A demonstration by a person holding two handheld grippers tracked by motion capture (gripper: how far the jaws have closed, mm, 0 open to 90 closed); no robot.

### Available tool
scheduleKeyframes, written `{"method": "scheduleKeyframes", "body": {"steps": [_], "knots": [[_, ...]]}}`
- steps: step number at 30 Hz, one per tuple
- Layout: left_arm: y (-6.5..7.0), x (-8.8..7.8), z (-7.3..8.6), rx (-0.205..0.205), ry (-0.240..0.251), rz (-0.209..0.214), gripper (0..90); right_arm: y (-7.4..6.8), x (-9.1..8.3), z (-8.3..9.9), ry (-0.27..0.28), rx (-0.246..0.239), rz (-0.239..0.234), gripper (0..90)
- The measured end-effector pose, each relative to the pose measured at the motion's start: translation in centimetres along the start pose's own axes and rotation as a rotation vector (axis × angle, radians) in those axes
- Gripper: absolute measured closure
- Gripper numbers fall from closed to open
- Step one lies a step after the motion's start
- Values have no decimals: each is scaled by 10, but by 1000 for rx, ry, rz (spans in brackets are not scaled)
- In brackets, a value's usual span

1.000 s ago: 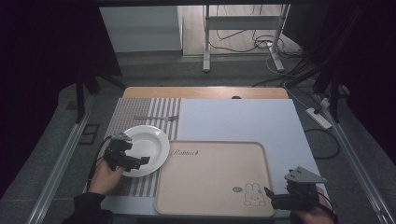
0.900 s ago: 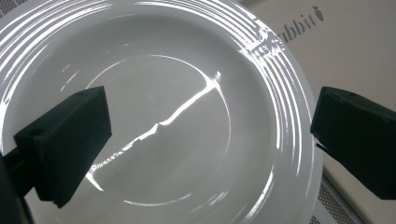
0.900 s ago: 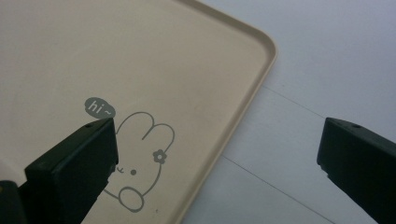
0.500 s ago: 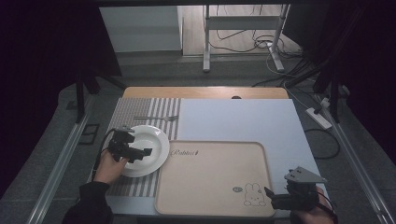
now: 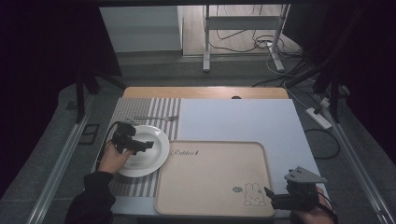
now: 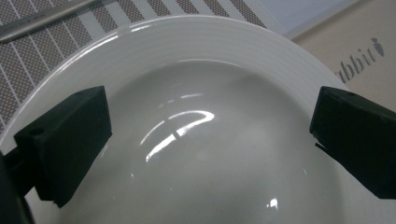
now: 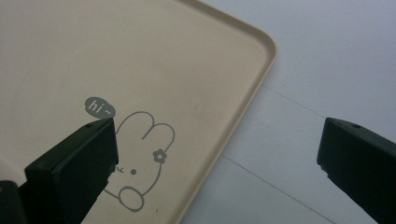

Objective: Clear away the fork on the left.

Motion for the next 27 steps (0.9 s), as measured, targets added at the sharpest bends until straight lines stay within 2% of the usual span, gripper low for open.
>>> {"method": "scheduleKeyframes", "body": {"steps": [9,19,21,27], "knots": [[-11,14,-14,14,-13,-13,0,0,0,0,-1,1,-2,0],[-24,30,-31,-2,-18,-22,0,0,1,0,-1,1,-2,0],[-26,33,-36,1,-20,-12,0,0,1,0,-2,1,-3,0],[-28,45,-47,13,-35,-32,3,0,0,0,-4,1,-4,0]]}}
Point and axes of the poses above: each handheld gripper's, and its own axes: x roughly forward along the jaws, z roughly out of its underside, y roughly to its right, the point moved 9 cm from there along x, roughly forward along the jaws, and after that the axes turned 6 degrees about -z, right-handed, at the moved point
